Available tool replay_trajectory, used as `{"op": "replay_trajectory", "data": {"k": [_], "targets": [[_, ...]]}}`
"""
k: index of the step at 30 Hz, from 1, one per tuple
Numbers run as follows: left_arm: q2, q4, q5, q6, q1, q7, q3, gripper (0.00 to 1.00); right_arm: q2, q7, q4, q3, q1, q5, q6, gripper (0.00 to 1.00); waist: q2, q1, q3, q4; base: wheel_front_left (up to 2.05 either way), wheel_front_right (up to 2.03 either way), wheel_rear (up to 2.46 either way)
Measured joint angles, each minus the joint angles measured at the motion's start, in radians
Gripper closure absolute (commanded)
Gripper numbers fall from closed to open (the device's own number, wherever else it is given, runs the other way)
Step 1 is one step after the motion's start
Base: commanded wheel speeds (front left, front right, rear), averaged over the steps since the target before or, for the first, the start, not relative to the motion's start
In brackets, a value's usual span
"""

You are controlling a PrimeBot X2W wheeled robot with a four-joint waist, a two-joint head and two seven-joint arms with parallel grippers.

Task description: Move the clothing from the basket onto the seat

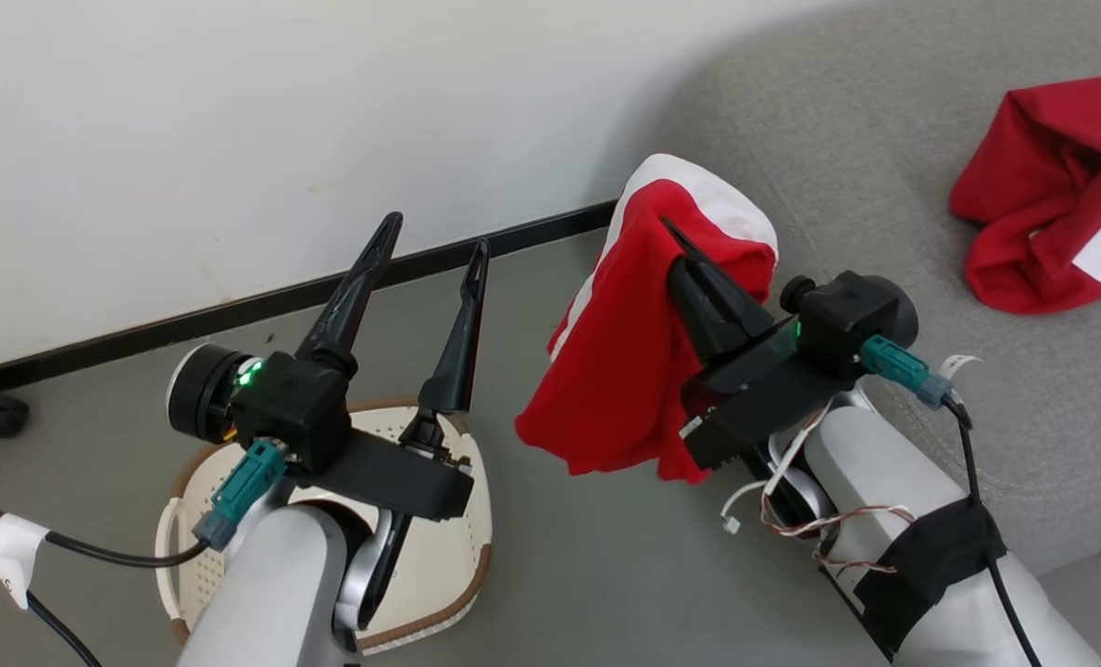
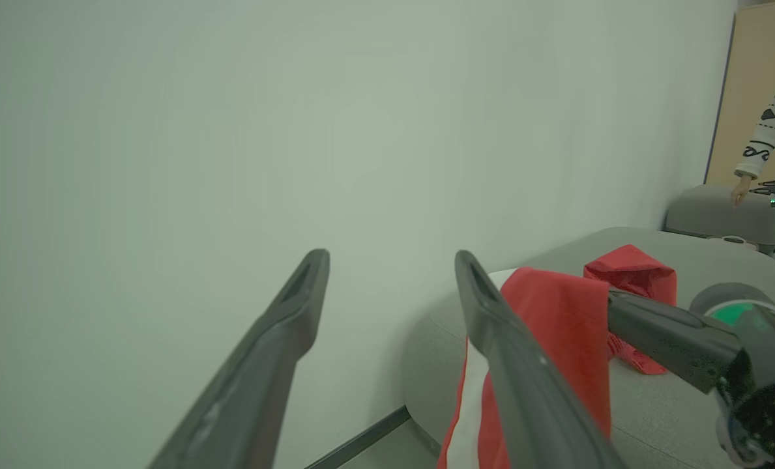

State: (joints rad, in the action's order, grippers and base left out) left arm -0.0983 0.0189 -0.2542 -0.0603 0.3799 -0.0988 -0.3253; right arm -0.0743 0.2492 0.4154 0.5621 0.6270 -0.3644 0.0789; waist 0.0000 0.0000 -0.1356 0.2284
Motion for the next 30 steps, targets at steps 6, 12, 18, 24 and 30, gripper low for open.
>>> {"op": "replay_trajectory", "data": {"k": [6,12,18,24,30], "targets": [[-0.005,0.015,0.000,0.000,0.001,0.000,0.005,0.00,-0.012,0.000,-0.006,-0.022,0.005,-0.005,0.000,1.00,0.0001,0.0000,-0.010,0.039,0.00,0.00,0.00],[-0.009,0.016,0.000,0.000,0.001,-0.001,0.010,0.00,-0.013,0.000,-0.023,-0.035,0.018,-0.005,-0.009,1.00,0.0001,0.0000,-0.018,0.076,0.00,0.00,0.00],[-0.013,0.016,0.000,0.000,0.001,-0.010,0.012,0.00,-0.011,0.000,-0.026,-0.039,0.020,-0.005,-0.009,1.00,0.0001,0.0000,-0.030,0.117,0.00,0.00,0.00],[-0.018,0.022,0.000,-0.001,0.005,-0.010,0.010,0.00,-0.010,0.000,-0.026,-0.051,0.021,-0.005,-0.009,1.00,0.0001,0.0000,-0.042,0.174,0.00,0.00,0.00],[-0.018,0.025,0.002,-0.001,0.009,-0.010,0.002,0.00,-0.010,0.000,-0.032,-0.066,0.025,-0.006,-0.009,1.00,0.0001,0.0000,-0.054,0.216,0.00,0.00,0.00]]}}
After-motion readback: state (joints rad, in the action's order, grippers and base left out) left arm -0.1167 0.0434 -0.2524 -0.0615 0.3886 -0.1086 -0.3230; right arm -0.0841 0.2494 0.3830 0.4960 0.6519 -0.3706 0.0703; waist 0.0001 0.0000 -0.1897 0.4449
